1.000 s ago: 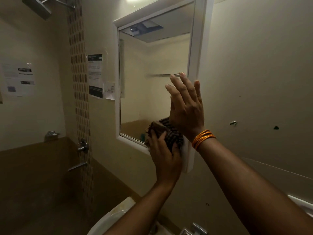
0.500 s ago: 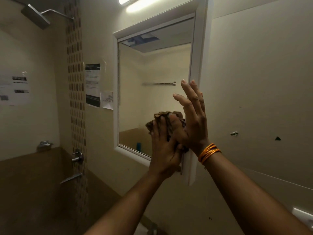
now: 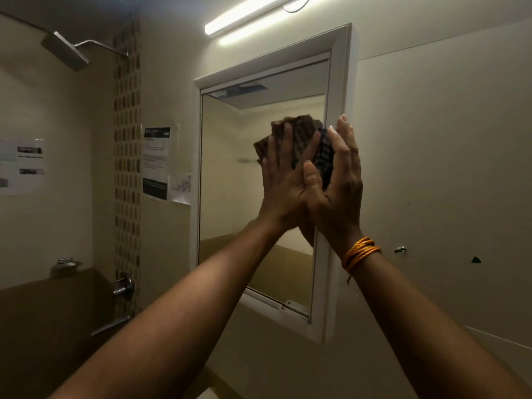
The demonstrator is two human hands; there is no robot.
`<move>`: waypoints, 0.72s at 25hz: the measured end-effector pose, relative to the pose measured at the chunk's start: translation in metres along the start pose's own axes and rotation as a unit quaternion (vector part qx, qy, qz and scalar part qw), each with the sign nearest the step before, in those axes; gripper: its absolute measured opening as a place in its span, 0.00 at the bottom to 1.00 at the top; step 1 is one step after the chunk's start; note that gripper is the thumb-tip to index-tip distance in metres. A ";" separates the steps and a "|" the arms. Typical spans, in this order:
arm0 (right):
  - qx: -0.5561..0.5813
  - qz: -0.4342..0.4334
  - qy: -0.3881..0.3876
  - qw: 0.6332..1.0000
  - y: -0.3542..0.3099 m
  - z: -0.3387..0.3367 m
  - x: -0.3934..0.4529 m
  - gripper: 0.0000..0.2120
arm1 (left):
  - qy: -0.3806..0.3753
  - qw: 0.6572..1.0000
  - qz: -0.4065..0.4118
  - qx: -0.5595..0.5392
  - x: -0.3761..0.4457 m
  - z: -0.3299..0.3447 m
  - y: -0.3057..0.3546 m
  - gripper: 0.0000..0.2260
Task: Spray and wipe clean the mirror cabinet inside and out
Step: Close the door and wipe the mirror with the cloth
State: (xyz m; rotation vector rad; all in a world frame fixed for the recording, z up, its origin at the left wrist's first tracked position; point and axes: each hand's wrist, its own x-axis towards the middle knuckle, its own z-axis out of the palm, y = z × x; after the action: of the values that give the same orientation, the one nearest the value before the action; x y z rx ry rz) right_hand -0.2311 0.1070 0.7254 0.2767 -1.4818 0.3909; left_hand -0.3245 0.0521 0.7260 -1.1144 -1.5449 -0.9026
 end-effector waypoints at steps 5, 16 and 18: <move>-0.018 -0.004 0.025 1.000 -0.001 0.005 0.021 0.28 | -0.008 1.000 0.023 0.013 0.066 -0.018 -0.003 0.36; -0.216 -0.143 -0.064 0.964 0.011 0.009 0.032 0.23 | 0.025 0.985 0.160 0.059 0.118 -0.042 -0.096 0.27; -0.225 -0.146 -0.063 0.961 0.012 0.009 0.030 0.23 | 0.030 0.991 0.118 0.056 0.118 -0.046 -0.116 0.27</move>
State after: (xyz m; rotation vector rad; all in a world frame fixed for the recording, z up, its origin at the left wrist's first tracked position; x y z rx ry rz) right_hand -0.2428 0.1165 0.7549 0.1528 -1.5815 -0.2084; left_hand -0.4329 0.0004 0.8491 -1.1506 -1.3628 -0.6754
